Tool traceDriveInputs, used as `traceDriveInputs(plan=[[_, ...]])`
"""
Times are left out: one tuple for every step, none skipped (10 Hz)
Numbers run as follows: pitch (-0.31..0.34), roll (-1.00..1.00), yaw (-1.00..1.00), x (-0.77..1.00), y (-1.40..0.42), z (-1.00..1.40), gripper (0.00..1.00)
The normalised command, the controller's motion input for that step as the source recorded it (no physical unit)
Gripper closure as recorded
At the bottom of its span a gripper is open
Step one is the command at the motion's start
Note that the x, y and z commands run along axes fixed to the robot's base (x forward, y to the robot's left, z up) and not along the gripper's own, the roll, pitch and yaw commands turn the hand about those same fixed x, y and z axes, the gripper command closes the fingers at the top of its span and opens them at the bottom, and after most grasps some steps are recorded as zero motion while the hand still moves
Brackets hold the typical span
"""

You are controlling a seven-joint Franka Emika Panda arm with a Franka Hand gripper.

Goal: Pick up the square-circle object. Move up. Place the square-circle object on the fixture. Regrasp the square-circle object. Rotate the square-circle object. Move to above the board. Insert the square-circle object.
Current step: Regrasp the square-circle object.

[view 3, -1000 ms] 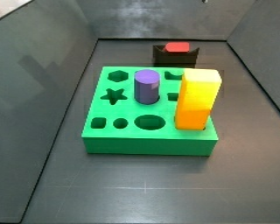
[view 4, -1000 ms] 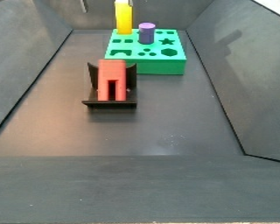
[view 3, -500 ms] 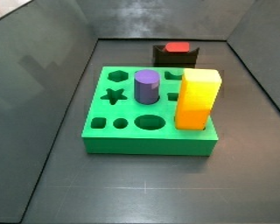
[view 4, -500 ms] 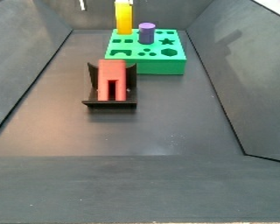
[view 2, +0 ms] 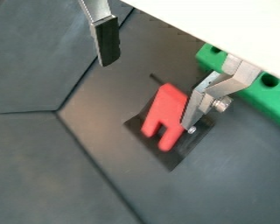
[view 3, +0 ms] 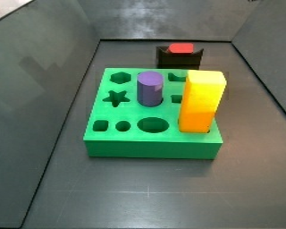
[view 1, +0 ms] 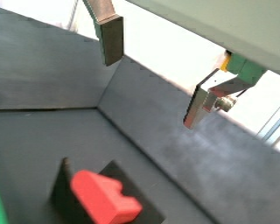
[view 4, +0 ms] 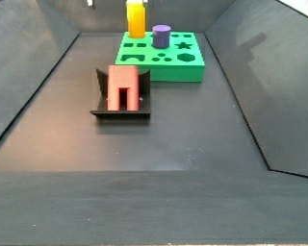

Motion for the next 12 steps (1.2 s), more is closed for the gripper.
traceDriveInputs(plan=[[0.059, 1.0, 0.05, 0.07, -0.03, -0.01, 0.0], [0.084, 0.88, 0.05, 0.08, -0.03, -0.01, 0.0], [0.104, 0.61, 0.07, 0.09, -0.04, -0.01, 0.0], [0.114, 0.35, 0.09, 0.09, -0.04, -0.01, 0.0], [0.111, 0.22, 0.1, 0.08, -0.02, 0.0, 0.0], [0.087, 0.15, -0.02, 0.03, 0.08, -1.0, 0.0], [0.058, 0.12, -0.01, 0.03, 0.08, -1.0, 0.0], [0.035, 0.1, 0.03, 0.04, 0.07, -1.0, 0.0], [0.02, 0.06, 0.06, 0.05, 0.07, -1.0, 0.0], [0.009, 0.05, 0.06, 0.06, 0.07, -1.0, 0.0], [-0.01, 0.05, 0.07, 0.07, 0.06, -1.0, 0.0], [-0.013, 0.05, 0.07, 0.07, 0.06, -1.0, 0.0]])
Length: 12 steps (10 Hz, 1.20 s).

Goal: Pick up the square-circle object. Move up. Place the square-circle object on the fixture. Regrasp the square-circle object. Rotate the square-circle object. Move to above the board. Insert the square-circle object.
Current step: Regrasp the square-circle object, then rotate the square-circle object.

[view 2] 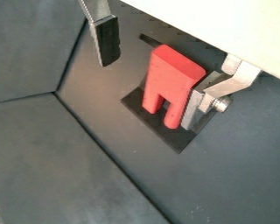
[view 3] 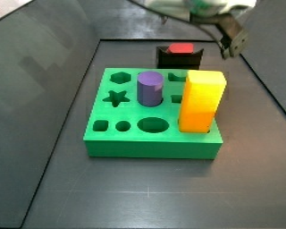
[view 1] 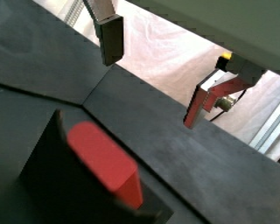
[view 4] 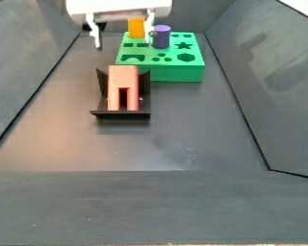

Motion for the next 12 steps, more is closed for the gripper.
traceDriveInputs(plan=[[-0.031, 0.06, 0.06, 0.09, 0.05, -1.0, 0.0], [-0.038, 0.06, 0.05, 0.1, 0.04, -1.0, 0.0], [-0.046, 0.06, 0.05, 0.11, 0.04, -1.0, 0.0], [-0.053, 0.06, 0.03, 0.09, 0.03, -0.82, 0.0], [-0.059, 0.06, 0.03, 0.09, 0.02, -0.66, 0.0], [-0.062, 0.06, 0.02, 0.07, 0.01, -0.52, 0.0], [-0.061, 0.06, 0.01, 0.07, 0.01, -0.32, 0.0], [-0.041, 0.04, 0.0, 0.03, 0.0, -0.17, 0.0], [0.0, 0.0, 0.0, 0.0, 0.0, -0.5, 1.0], [0.0, 0.0, 0.0, -0.82, 0.12, 1.0, 1.0], [-0.003, 0.0, 0.0, -0.81, 0.12, 1.0, 1.0], [-0.048, -0.05, 0.01, -0.81, 0.11, 1.0, 1.0]])
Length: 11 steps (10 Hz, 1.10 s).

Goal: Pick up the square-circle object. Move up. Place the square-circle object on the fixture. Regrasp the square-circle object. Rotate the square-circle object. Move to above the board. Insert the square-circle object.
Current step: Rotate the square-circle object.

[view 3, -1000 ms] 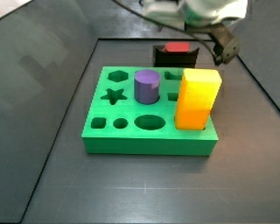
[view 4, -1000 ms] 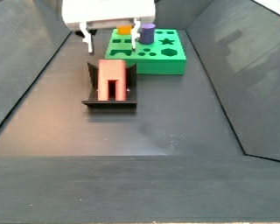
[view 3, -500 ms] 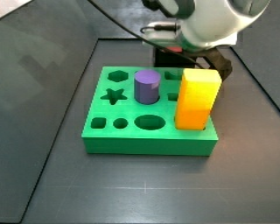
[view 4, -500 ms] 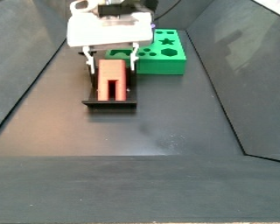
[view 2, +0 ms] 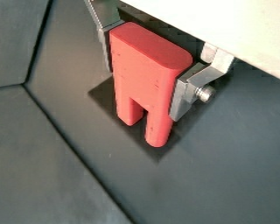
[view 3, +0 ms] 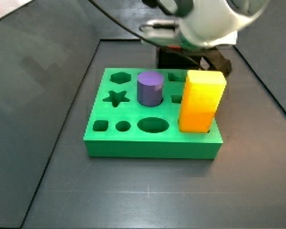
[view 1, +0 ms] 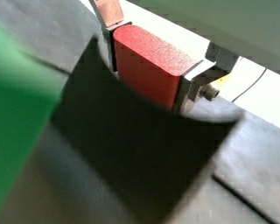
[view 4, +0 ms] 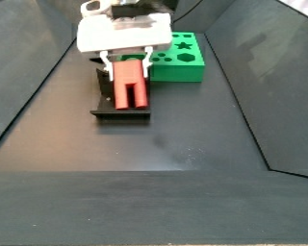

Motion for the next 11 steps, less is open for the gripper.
traceDriveInputs(plan=[[-0.062, -0.07, 0.02, -0.81, 0.1, 1.0, 1.0], [-0.068, -0.07, 0.02, -0.81, 0.09, 1.0, 1.0], [-0.072, -0.08, 0.02, -0.81, 0.09, 1.0, 1.0], [-0.078, -0.08, 0.0, -0.81, 0.08, 1.0, 1.0], [-0.077, -0.08, -0.01, -0.81, 0.08, 1.0, 1.0], [-0.072, -0.08, -0.03, -0.81, 0.07, 1.0, 1.0], [-0.064, -0.08, -0.04, -0.81, 0.07, 1.0, 1.0], [-0.054, -0.09, -0.05, -0.8, 0.06, 1.0, 1.0], [-0.029, -0.09, -0.07, -0.77, 0.05, 1.0, 1.0], [-0.017, -0.09, -0.07, -0.74, 0.04, 0.99, 1.0], [0.005, -0.09, -0.07, -0.52, 0.02, 0.78, 1.0]])
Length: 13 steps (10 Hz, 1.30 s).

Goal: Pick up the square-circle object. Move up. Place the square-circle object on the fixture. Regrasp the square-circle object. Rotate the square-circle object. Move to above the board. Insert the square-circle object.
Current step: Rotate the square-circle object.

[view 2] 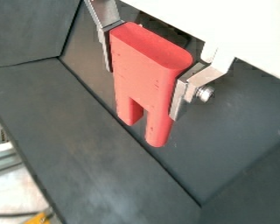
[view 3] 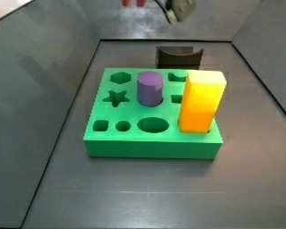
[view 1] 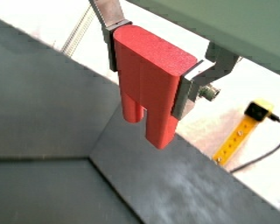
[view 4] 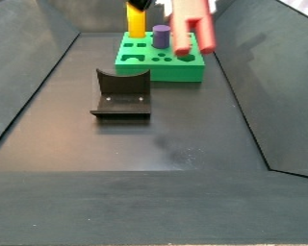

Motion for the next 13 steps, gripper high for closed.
traceDriveInputs(plan=[[0.029, -0.08, -0.06, -0.29, 0.01, 0.56, 1.0], [0.052, -0.08, -0.05, -0.13, 0.0, 0.4, 1.0], [0.081, -0.07, -0.04, -0.06, 0.0, 0.28, 1.0], [-0.068, -0.97, -1.0, 0.0, 0.0, 0.0, 1.0], [-0.059, -0.98, -1.0, 0.0, 0.02, -0.07, 1.0], [-0.029, -0.98, -1.0, -0.07, 0.07, -0.01, 1.0], [0.015, -0.97, -1.0, -0.1, 0.06, 0.02, 1.0], [0.091, -0.95, -1.0, -0.03, 0.03, 0.01, 1.0], [0.151, -0.94, -1.0, 0.01, 0.02, -0.01, 1.0], [0.229, -0.93, -1.0, 0.0, 0.02, 0.0, 1.0], [0.283, -0.92, -1.0, -0.02, 0.01, 0.03, 1.0], [0.335, -0.93, -1.0, -0.02, 0.02, 0.03, 1.0], [0.411, -0.94, -1.0, -0.01, 0.02, 0.03, 1.0]])
